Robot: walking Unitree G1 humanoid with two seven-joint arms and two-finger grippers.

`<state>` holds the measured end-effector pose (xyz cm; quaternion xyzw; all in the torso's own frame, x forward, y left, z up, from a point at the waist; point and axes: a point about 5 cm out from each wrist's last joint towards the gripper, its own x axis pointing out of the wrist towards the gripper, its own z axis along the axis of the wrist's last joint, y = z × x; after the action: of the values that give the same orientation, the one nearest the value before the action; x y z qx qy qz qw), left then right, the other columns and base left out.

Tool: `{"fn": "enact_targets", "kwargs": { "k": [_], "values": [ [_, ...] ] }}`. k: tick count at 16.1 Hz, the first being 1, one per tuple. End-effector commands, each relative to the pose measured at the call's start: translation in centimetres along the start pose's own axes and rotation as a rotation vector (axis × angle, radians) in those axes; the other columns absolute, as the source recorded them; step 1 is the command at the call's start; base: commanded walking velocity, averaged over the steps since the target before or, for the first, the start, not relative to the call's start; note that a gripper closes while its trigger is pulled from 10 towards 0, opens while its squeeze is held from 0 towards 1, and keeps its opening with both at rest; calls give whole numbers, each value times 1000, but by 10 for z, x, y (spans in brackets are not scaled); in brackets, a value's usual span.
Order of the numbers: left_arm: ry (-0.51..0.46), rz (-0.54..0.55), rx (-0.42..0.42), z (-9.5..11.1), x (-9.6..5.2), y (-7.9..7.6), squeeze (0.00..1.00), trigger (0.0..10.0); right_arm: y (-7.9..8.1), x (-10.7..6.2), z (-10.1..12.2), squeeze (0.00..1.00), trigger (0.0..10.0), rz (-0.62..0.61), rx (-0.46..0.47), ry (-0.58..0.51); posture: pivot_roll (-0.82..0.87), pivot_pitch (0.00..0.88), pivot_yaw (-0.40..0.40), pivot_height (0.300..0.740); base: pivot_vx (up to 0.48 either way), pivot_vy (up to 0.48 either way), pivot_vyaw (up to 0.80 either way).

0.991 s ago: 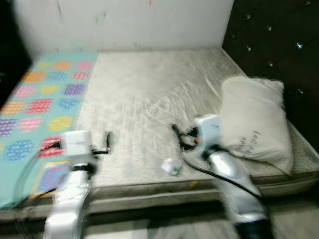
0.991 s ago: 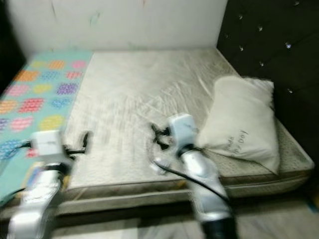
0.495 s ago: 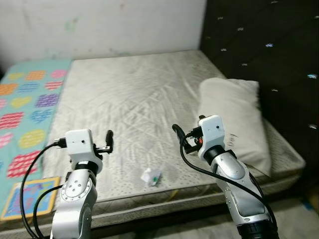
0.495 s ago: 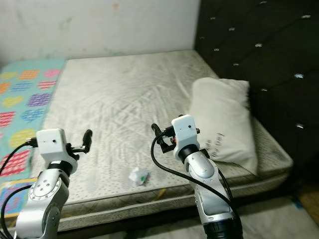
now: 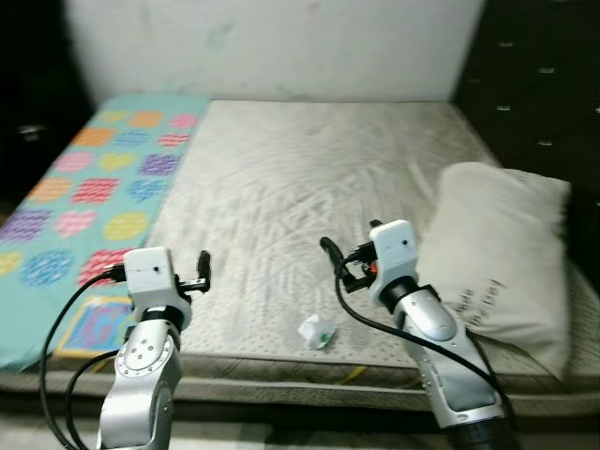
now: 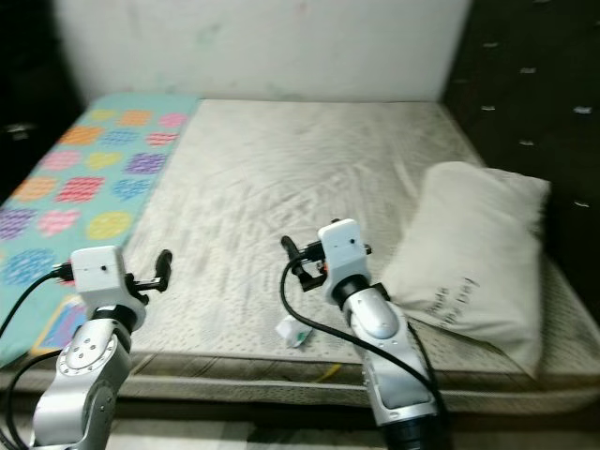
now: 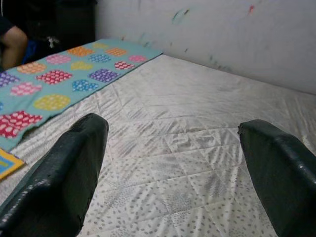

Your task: Clean up the room

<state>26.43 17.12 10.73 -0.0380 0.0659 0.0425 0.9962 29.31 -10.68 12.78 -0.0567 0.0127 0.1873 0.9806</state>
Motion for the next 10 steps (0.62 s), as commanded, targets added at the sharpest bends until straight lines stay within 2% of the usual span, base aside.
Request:
{"fn": "enact_targets", "kwargs": {
  "k": [1, 3, 7, 10],
  "values": [
    [-12, -25, 6, 2, 2, -3, 0, 10000, -5, 1, 2, 0, 10000, -30, 2, -10, -150, 0, -16, 740, 0, 0, 0],
    [-14, -33, -24, 3, 2, -7, 0, 10000, -11, 2, 6, 0, 10000, -62, 2, -25, -167, 0, -2, 740, 0, 0, 0],
    [-10, -56, -38, 2, 3, -9, 0, 10000, -10, 3, 5, 0, 10000, -57, -4, -27, -163, 0, -7, 740, 0, 0, 0],
    [-19, -64, -36, 3, 2, -11, 0, 10000, -11, 4, 5, 0, 10000, -58, -2, -26, -160, 0, -12, 740, 0, 179, 0]
  ]
}}
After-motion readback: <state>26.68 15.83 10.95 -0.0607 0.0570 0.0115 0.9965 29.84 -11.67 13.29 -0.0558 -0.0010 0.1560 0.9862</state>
